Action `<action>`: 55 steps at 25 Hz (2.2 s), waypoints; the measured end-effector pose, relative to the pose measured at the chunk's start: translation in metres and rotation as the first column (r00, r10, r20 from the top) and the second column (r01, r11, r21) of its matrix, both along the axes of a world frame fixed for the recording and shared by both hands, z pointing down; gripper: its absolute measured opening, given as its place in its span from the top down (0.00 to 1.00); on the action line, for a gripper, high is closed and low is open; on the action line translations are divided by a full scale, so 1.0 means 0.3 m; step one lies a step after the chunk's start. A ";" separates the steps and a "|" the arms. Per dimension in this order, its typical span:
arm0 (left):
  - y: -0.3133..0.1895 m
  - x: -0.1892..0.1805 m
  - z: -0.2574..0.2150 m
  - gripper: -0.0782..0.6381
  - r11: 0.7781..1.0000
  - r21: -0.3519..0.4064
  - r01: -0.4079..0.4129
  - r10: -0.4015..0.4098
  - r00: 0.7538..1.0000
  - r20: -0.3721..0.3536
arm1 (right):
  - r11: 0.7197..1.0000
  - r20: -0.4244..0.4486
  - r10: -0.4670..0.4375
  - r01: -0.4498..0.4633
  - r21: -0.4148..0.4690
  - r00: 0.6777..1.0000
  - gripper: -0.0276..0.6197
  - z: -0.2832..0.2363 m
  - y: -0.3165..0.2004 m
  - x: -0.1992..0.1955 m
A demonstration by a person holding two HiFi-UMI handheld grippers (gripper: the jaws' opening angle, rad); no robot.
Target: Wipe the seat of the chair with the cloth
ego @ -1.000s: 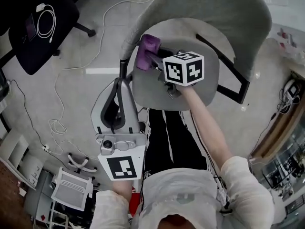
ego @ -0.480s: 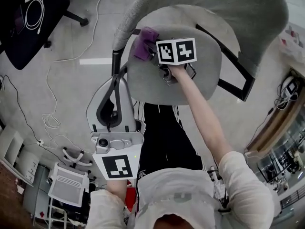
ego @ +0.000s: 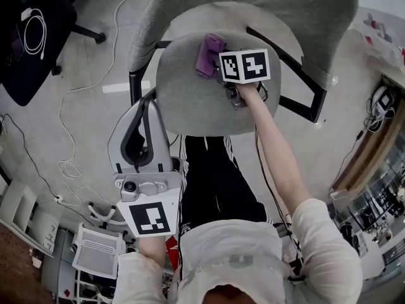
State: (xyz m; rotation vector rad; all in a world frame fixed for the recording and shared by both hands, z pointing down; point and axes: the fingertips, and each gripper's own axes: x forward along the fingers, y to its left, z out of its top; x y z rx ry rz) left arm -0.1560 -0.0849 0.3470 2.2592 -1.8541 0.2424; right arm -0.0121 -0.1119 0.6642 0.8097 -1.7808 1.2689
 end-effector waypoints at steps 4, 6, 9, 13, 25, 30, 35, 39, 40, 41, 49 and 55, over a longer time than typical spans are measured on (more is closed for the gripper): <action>-0.010 0.037 -0.010 0.87 1.000 -0.002 -0.030 0.030 1.000 0.000 | 0.998 -0.067 0.055 -0.055 -0.001 0.996 0.82 -0.003 -0.017 0.158; -0.016 0.057 -0.016 0.87 0.999 -0.005 -0.043 0.043 0.999 -0.005 | 0.998 -0.114 0.069 -0.070 -0.002 0.991 0.82 -0.003 -0.019 0.239; -0.028 0.088 -0.029 0.87 0.998 -0.003 -0.069 0.069 0.998 -0.007 | 0.997 -0.192 0.076 -0.078 -0.002 0.978 0.82 -0.005 -0.021 0.371; -0.042 0.107 -0.028 0.87 0.996 -0.011 -0.094 0.093 0.996 -0.007 | 0.996 -0.284 0.079 -0.084 -0.004 0.955 0.82 -0.014 -0.021 0.505; -0.052 0.108 -0.014 0.87 0.995 -0.028 -0.094 0.094 0.996 0.004 | 0.995 -0.448 0.093 -0.092 0.025 0.889 0.82 -0.030 -0.026 0.705; -0.042 0.094 -0.006 0.87 0.996 -0.029 -0.080 0.080 0.997 0.002 | 0.996 -0.471 0.089 -0.085 0.029 0.878 0.82 -0.028 -0.026 0.734; -0.025 0.076 -0.011 0.87 0.998 -0.025 -0.061 0.061 0.998 0.000 | 0.991 -0.446 0.130 -0.120 0.051 0.885 0.82 -0.056 -0.035 0.723; 0.001 0.029 -0.013 0.87 1.000 -0.011 -0.017 0.017 1.000 0.012 | 0.966 -0.255 0.250 -0.224 0.126 0.934 0.82 -0.211 -0.038 0.565; 0.010 0.018 -0.012 0.87 1.000 -0.008 -0.005 0.005 1.000 0.019 | 0.964 -0.181 0.252 -0.232 0.128 0.951 0.82 -0.243 -0.028 0.480; 0.018 0.010 -0.010 0.87 1.000 -0.007 0.004 -0.004 1.000 0.025 | 0.968 -0.108 0.233 -0.219 0.120 0.967 0.82 -0.261 -0.011 0.382; 0.074 -0.061 0.027 0.87 0.997 -0.023 0.071 -0.070 0.997 0.042 | 0.988 0.207 -0.128 0.142 -0.053 0.970 0.82 -0.136 0.310 -0.361; 0.121 -0.128 0.063 0.87 0.995 -0.035 0.096 -0.093 0.993 0.073 | 0.978 0.233 -0.116 0.152 -0.145 0.965 0.82 -0.028 0.387 -0.488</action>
